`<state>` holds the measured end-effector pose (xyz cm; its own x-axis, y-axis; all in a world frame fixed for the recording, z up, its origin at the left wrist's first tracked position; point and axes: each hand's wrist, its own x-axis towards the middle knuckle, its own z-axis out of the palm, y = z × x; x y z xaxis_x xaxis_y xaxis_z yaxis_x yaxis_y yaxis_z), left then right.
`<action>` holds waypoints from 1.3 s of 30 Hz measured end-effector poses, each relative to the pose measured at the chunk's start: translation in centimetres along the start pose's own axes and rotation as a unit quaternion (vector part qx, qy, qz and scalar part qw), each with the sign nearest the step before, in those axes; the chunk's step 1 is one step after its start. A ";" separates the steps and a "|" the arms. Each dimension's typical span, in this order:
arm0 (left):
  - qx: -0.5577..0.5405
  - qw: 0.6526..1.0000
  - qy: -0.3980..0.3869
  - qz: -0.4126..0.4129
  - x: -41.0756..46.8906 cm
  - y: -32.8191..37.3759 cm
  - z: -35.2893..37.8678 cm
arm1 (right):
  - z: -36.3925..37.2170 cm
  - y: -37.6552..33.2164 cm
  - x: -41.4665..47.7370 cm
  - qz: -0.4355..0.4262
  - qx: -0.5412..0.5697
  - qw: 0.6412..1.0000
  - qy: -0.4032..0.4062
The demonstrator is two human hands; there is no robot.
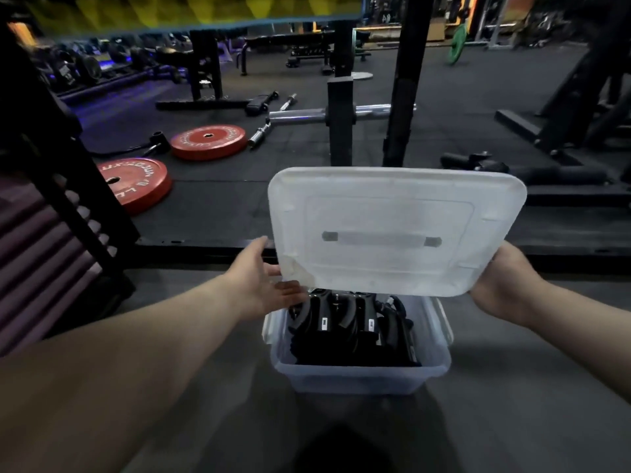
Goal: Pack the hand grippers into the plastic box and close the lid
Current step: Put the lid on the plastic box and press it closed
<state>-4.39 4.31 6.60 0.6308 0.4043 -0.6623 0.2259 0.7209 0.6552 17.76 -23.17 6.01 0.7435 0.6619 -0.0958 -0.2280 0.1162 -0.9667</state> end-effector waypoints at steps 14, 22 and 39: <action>0.173 0.983 0.029 0.060 1.5 0.6 -3.5 | -4.0 2.7 1.7 0.232 -0.063 0.964 0.115; 0.194 0.969 0.079 0.129 5.5 -1.7 -3.4 | -5.8 5.2 1.8 0.239 -0.099 0.954 0.152; 0.289 0.938 0.128 0.145 6.9 -4.7 -1.5 | -2.1 11.0 2.1 0.145 -0.416 0.893 0.097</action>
<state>-2.26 4.55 -1.60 0.5452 0.7115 -0.4432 0.4835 0.1650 0.8597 18.12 -22.12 -5.30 0.8420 0.4249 -0.3324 0.0568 -0.6825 -0.7287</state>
